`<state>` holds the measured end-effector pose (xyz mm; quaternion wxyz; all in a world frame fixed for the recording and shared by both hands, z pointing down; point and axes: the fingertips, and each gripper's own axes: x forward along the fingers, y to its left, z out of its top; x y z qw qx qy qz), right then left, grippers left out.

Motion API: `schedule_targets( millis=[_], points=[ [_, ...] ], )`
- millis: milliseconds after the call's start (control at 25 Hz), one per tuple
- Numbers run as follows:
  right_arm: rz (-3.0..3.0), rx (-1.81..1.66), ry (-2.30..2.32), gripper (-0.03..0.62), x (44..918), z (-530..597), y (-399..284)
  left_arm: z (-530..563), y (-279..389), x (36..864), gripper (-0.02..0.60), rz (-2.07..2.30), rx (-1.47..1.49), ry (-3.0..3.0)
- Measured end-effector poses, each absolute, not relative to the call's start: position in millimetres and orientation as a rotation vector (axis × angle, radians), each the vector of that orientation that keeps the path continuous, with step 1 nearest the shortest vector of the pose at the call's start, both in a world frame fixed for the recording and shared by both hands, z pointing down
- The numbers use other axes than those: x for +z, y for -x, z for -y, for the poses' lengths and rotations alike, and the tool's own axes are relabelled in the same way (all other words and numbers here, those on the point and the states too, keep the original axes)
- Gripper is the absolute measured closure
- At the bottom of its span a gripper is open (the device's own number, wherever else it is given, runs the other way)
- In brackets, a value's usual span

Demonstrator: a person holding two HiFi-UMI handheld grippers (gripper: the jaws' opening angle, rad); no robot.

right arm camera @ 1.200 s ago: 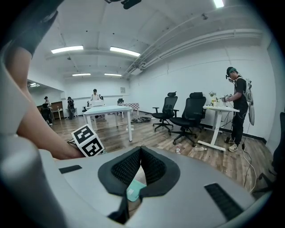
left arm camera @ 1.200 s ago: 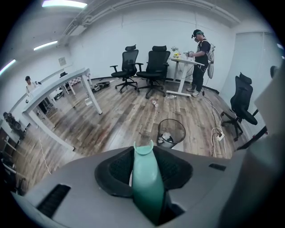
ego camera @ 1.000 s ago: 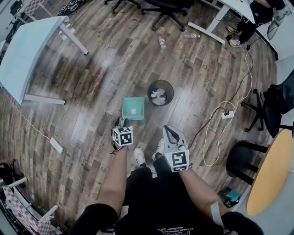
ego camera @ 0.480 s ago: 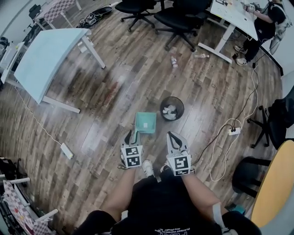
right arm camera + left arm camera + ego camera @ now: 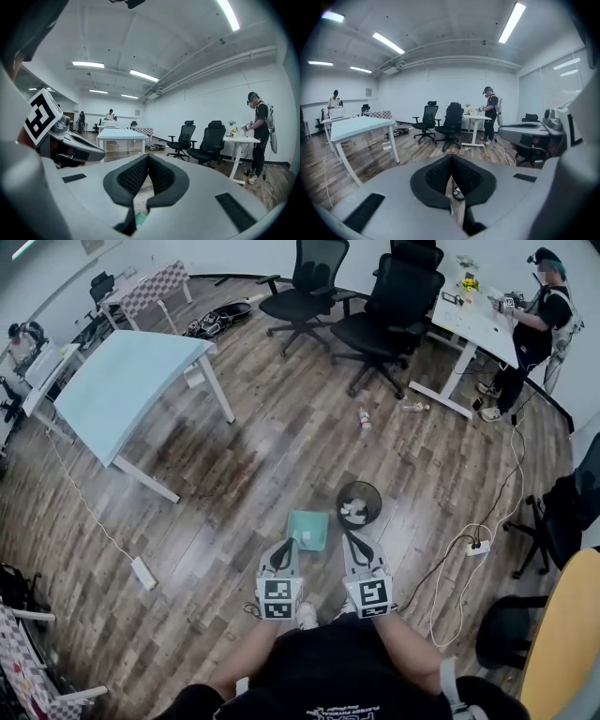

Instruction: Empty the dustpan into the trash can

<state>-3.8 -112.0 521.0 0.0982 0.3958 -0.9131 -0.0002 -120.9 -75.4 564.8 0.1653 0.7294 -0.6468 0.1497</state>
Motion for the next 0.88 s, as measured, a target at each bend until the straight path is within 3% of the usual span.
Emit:
schedule_targets(
  millis=[880],
  points=[
    [2.730,-0.211,-1.228,0.571,463,70,32,47,135,502,0.558,1.815,0.234,-2.255]
  ],
)
